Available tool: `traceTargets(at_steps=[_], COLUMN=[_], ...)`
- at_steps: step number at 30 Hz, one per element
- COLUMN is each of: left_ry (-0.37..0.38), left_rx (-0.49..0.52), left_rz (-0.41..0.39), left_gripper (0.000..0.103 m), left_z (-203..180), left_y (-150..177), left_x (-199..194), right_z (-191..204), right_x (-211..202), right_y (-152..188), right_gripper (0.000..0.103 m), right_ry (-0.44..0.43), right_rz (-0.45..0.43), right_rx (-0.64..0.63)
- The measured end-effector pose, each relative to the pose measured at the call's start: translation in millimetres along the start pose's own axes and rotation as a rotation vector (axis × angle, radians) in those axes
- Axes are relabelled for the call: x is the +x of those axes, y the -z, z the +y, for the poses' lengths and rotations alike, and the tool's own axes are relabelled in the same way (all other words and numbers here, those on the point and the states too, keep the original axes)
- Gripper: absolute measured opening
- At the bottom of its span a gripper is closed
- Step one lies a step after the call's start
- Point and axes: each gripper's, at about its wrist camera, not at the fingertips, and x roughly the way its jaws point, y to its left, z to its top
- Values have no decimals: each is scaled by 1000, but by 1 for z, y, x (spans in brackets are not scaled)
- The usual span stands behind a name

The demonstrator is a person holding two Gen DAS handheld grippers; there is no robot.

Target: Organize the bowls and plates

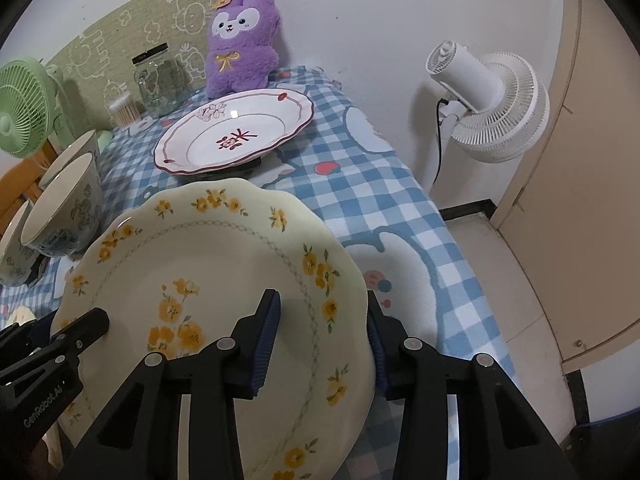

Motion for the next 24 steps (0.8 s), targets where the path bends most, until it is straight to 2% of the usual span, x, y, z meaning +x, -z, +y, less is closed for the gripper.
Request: traceTargets(at_steps=[24], left_ry=[-12], left_rx=[-8], left_rz=[21], left_gripper=[37], left_z=[-23], left_y=[50], left_x=[-32], right_z=[-28], right_x=[-33], right_y=[44], right_gripper=[44], right_ry=[-31], right_rz=[3], right_rx=[-6])
